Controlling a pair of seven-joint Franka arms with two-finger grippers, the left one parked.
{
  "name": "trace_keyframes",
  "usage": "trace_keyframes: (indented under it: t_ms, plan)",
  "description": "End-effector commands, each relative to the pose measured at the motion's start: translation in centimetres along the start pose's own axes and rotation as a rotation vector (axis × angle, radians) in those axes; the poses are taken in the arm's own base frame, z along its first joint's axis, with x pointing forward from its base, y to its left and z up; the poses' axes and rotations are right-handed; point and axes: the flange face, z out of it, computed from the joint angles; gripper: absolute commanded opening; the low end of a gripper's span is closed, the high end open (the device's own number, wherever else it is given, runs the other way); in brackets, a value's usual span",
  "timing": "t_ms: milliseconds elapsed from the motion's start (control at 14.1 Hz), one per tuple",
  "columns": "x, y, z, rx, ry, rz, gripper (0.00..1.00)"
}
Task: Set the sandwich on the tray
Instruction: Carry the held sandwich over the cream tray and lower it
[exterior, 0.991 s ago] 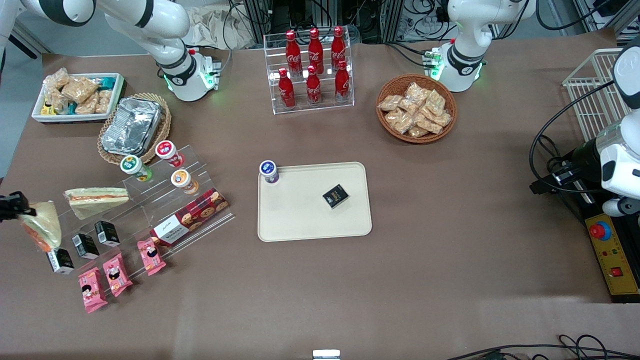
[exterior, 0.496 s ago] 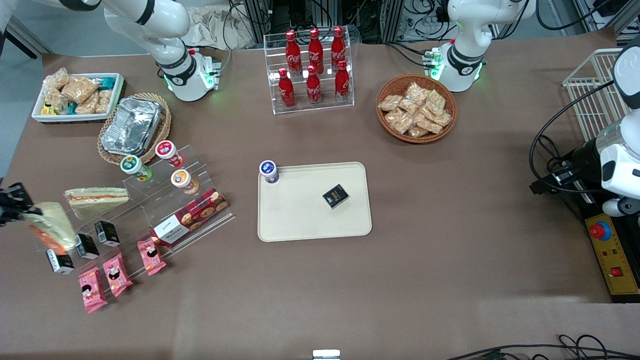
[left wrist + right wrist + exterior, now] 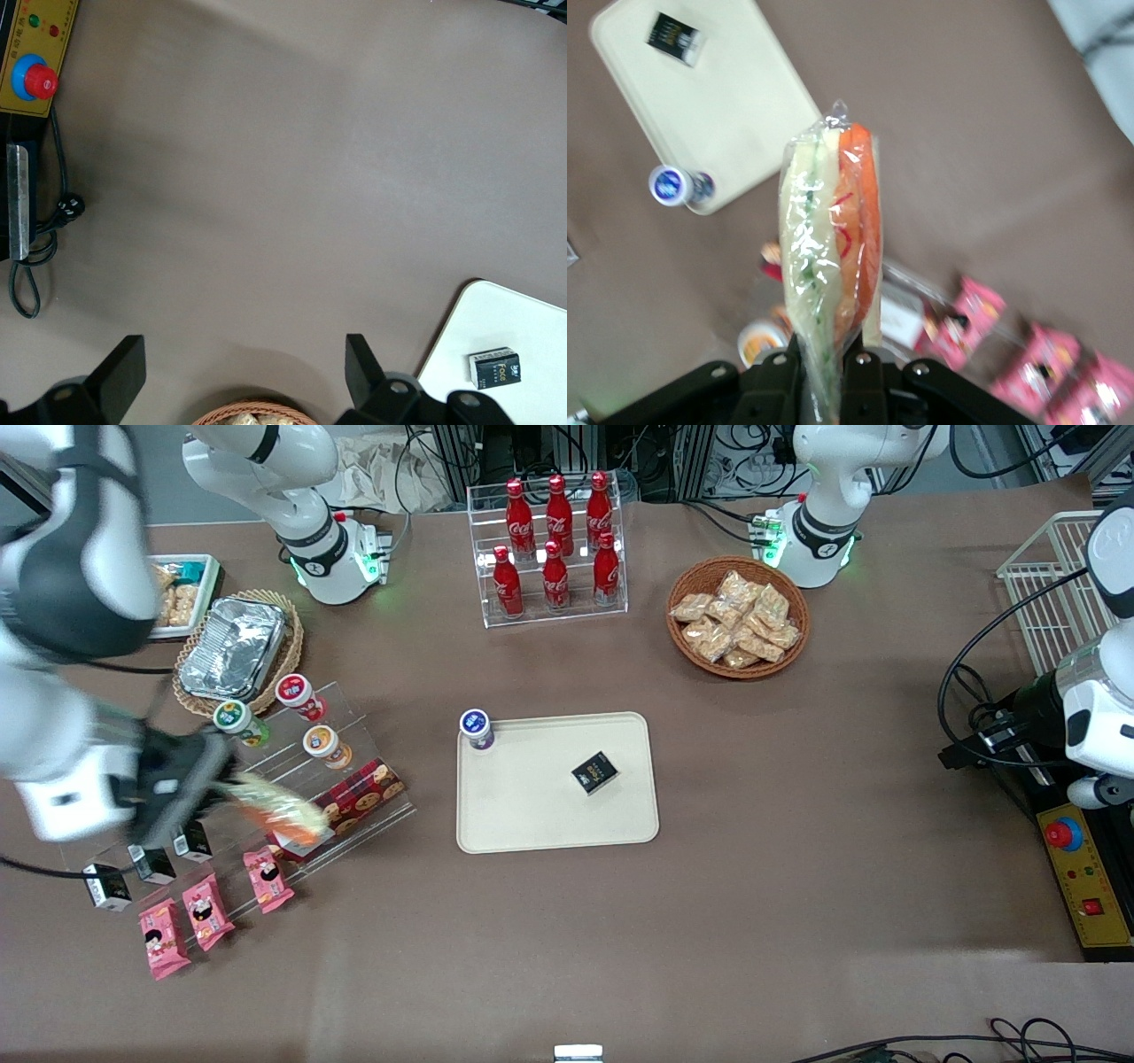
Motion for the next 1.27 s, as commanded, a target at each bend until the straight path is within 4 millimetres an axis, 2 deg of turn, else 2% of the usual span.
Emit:
trace_keyframes:
  t_ms: [0,283,496,566,708,779,850,991,1133,1204]
  plan:
    - [6.3,-2.8,4.5,-0.018,-0.026,-0.072,0.17]
    - [12.1,-5.6,11.1,-0.012,-0.028,-0.155,0.17]
    - [15.1,-7.1,16.5,-0.023,-0.029,-0.198,0.17]
    - [15.3,-6.8,18.5,-0.024,-0.032,-0.197,0.17]
    - [16.0,-7.5,22.2,-0.023,-0.048,-0.218,0.17]
    - [17.1,-9.0,23.7,-0.034,-0.049,-0.247,0.17]
    - [17.8,-10.1,24.7,-0.066,-0.070,-0.279,0.17]
    - [17.9,-10.4,26.3,-0.110,-0.096,-0.240,0.18]
    - [18.7,-11.7,28.3,-0.119,-0.089,-0.243,0.25]
    - [18.9,-11.8,29.0,-0.124,-0.084,-0.247,0.26]
